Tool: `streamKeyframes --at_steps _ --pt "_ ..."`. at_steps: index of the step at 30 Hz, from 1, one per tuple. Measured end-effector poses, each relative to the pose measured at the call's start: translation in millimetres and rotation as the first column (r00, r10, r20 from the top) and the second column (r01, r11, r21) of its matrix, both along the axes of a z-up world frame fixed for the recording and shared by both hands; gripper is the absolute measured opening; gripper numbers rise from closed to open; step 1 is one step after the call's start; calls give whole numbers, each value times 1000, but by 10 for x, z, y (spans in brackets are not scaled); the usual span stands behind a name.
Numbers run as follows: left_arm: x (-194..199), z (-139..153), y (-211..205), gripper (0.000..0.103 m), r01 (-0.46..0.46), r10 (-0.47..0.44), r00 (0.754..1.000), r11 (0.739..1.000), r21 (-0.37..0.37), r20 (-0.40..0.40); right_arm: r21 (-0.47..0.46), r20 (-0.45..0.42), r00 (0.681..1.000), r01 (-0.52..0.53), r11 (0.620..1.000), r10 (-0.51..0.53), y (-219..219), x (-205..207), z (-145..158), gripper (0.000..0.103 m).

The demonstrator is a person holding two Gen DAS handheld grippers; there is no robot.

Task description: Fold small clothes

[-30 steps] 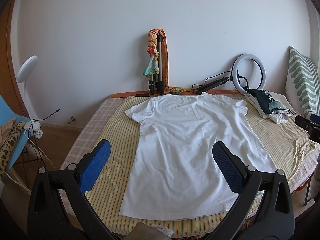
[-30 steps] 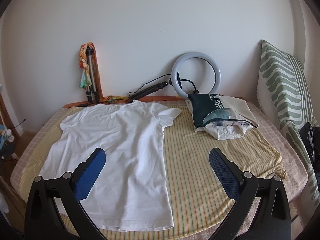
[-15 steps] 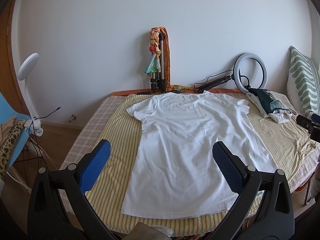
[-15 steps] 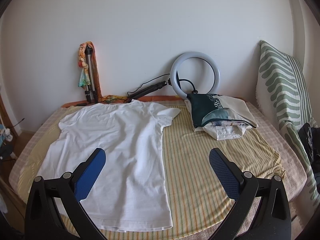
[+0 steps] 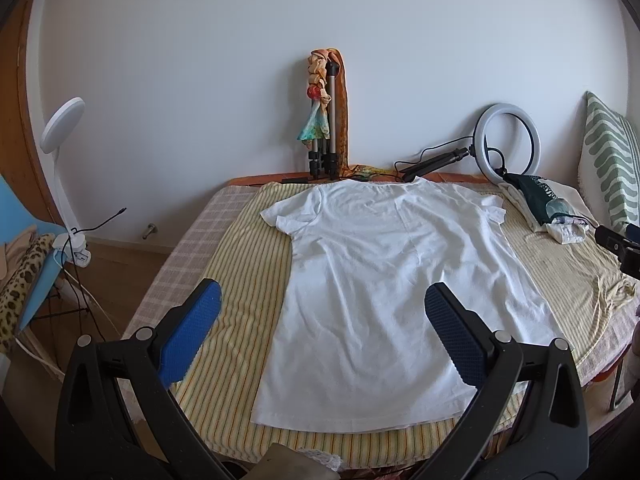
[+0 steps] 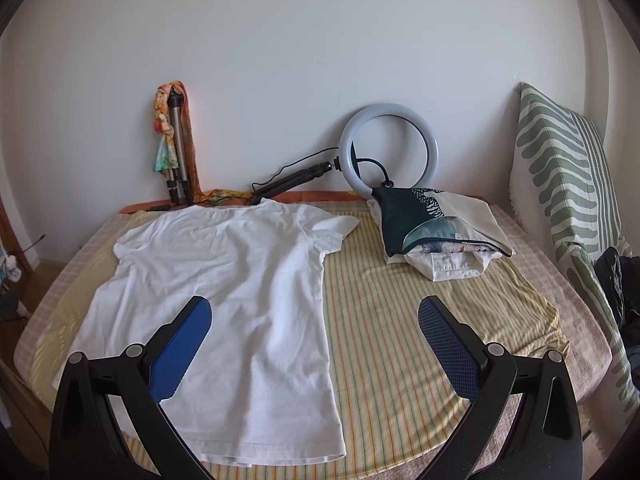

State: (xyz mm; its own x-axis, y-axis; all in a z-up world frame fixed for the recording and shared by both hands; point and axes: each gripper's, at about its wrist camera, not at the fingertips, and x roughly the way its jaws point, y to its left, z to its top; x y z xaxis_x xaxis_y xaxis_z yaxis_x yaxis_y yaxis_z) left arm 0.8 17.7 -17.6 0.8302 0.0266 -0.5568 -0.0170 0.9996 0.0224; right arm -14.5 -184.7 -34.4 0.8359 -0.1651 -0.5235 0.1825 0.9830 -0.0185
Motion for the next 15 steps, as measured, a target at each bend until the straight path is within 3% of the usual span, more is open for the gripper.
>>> streamKeyframes --at_steps 9,15 --pt "14 -91 246 103 -25 22 998 999 -45 -50 -39 -29 1000 9 999 -10 142 109 -39 103" --pt "-13 -263 500 100 -65 56 994 993 -98 -95 -3 -53 997 -64 998 64 249 227 -83 103"
